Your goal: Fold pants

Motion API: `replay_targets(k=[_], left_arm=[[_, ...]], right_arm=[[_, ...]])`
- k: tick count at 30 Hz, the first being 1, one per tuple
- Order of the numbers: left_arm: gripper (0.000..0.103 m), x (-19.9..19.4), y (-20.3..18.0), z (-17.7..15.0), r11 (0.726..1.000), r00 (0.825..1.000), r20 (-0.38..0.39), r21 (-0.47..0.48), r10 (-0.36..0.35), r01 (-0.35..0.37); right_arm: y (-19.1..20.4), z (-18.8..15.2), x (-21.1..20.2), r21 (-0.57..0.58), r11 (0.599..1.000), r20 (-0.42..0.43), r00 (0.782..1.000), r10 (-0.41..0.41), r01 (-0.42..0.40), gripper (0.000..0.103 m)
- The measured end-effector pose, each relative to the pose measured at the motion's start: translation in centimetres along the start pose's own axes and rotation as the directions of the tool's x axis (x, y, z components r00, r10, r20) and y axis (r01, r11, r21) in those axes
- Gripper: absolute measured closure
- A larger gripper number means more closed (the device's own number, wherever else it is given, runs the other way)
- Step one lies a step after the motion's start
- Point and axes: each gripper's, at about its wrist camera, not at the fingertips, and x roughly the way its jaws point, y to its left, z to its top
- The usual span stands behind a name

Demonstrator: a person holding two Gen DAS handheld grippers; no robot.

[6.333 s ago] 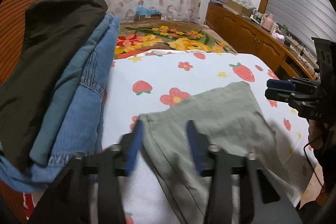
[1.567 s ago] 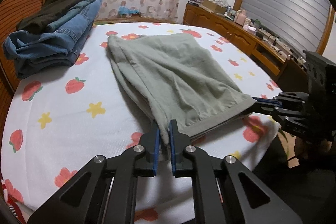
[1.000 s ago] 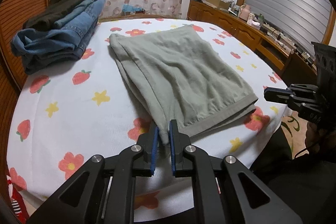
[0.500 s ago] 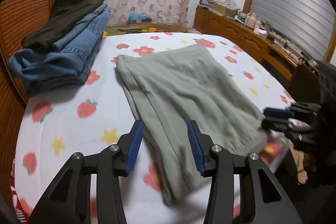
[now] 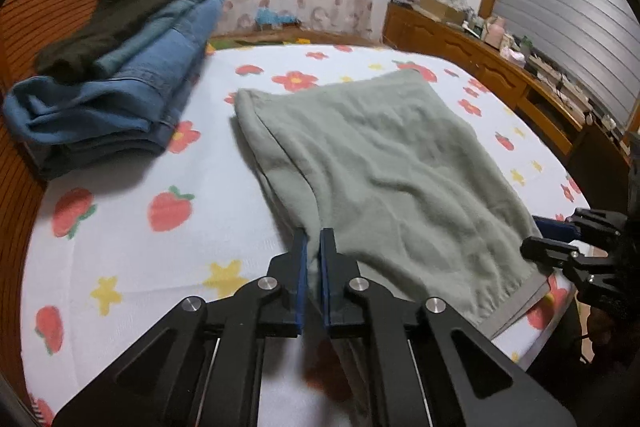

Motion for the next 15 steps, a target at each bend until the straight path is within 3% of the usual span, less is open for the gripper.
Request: replay_targets(k=[5,7,11,15], left_arm=[[0.094,-0.2,0.1,-0.6,1.0,0.999,-0.028,-0.013,0.015,-0.015],[0.086,-0.4,0.1,-0.7,1.0,0.999,-0.031,-0.023,0.018,-0.019],[0.057,-1.2,-0.1,-1.4,1.0,1.0,-0.025,-0.021,0.004,-0.004],[0.057,-2.5,-0.4,-2.7,1.0,1.0,-0.014,-0.025,-0.014,0.014]], right_arm=[[-0.2,0.0,0.0,0.013,1.0,0.002,1.0,0.009,-0.009,0.075],[-0.2,0.0,-0.2,0.014,1.0,0.006,1.0,0.009,-0.009,0.075],[-0.2,-0.1,-0.6,0.015,1.0,0.008,1.0,0.023,-0.023,0.07],[-0.1,-0.3,-0.8,0.018,0.999,0.004,0.999,0.038,-0.038,0.067]])
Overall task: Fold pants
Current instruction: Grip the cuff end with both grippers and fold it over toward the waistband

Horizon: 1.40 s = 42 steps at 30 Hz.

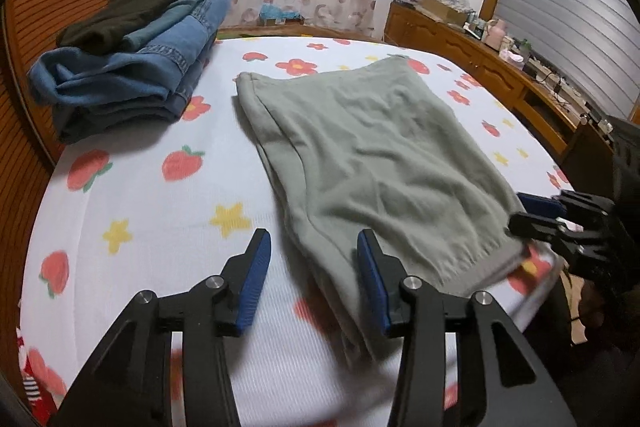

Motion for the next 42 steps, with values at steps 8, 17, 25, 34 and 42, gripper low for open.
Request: replay_targets(k=[8,17,25,34,42], left_arm=[[0.064,-1.3,-0.6,-2.2,0.999,0.999,-0.006,0.0,-0.036,0.036],[0.068,-1.4,-1.2,-3.3,0.999,0.999,-0.014,0.003,-0.05,0.05],[0.078,-1.4,-1.2,-3.5,0.997,0.997,-0.015,0.006,-0.079,0.079],[0.085,-1.4,-1.4,-3.5,0.995,0.995,-0.019,0.011,-0.099,0.099],[0.092,-2.2,-1.6,-3.0,0.993,0.993,0.016,0.021,-0.117,0.117]], right_arm=[[-0.1,-0.3,-0.3,0.015,1.0,-0.014,1.0,-0.001,0.001,0.067],[0.2,-0.6,-0.5,0.013,1.0,-0.032,0.999,-0.005,0.005,0.067],[0.2,-0.8,-0.5,0.013,1.0,-0.041,0.999,0.004,-0.004,0.067],[0.4,-1.0,-0.6,0.006,1.0,-0.045,0.999,0.021,-0.021,0.068],[0.5,-0.6,-0.9,-0.004,0.998,-0.016,0.998,0.065,-0.065,0.094]])
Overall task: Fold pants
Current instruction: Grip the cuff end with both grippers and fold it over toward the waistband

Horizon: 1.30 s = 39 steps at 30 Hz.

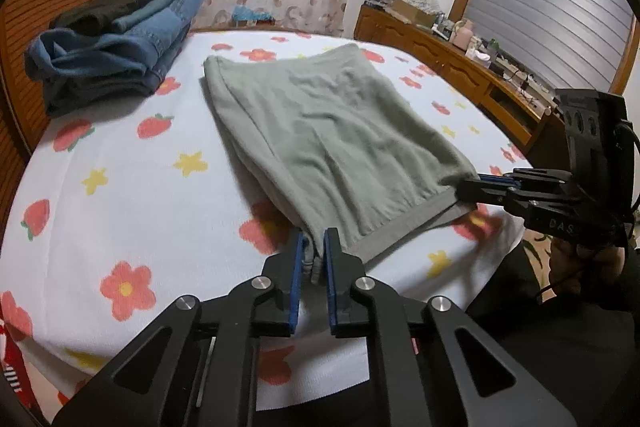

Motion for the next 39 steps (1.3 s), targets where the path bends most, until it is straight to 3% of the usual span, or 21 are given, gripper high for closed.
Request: replay_targets(k=[9,22,39], left_arm=[[0.092,-1.6,0.2,2.8,1.0,0.997,0.082,0.007,0.012,-0.012],[0.093,-1.2,0.5,6.9,0.999,0.988,0.151,0.023,0.02,-0.024],[0.093,3.1,3.7,12.2,0.997,0.987,0.14,0.011,0.074,-0.077]], right_arm=[[0.4,2.1,-1.9,-0.039,0.999,0.096,0.995,0.02,-0.016,0.095],[0.1,4.6,-1.5,-0.072,0.997,0.141,0.99,0.01,0.0,0.095],[-2.5,10.0,3.9,-0.13,0.991,0.147,0.989,-0.007,0.026,0.095]])
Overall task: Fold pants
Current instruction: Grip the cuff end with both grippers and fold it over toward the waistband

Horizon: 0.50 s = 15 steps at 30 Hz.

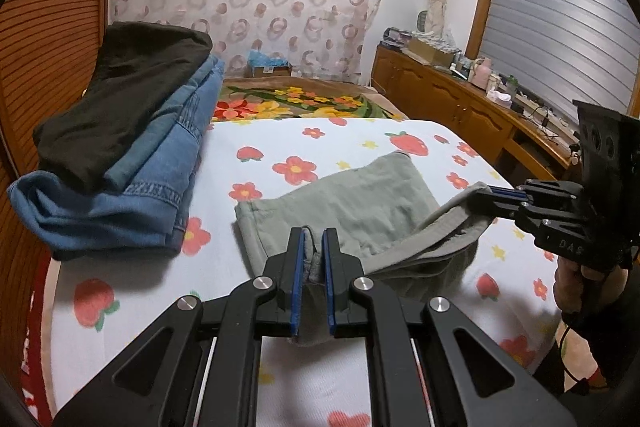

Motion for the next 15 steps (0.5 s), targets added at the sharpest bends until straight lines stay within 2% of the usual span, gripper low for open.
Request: replay_targets(k=[9,15], left_arm=[[0.093,2.9,1.3,2.2,1.0,1.0,-0.016,-0.017,0.019,-0.019],[0.093,5.2,2.0,2.6,0.999,0.998,-0.052,-0.025,0.026,-0.027]], right_arm=[[-2.0,2.8,3.2,-0.005,1.0,-0.001,1.0,0.006,-0.006,0.095],[-3.6,3.3,6.3,0.01,1.0,-0.038,0.999,0.013,-0.012,0.095]])
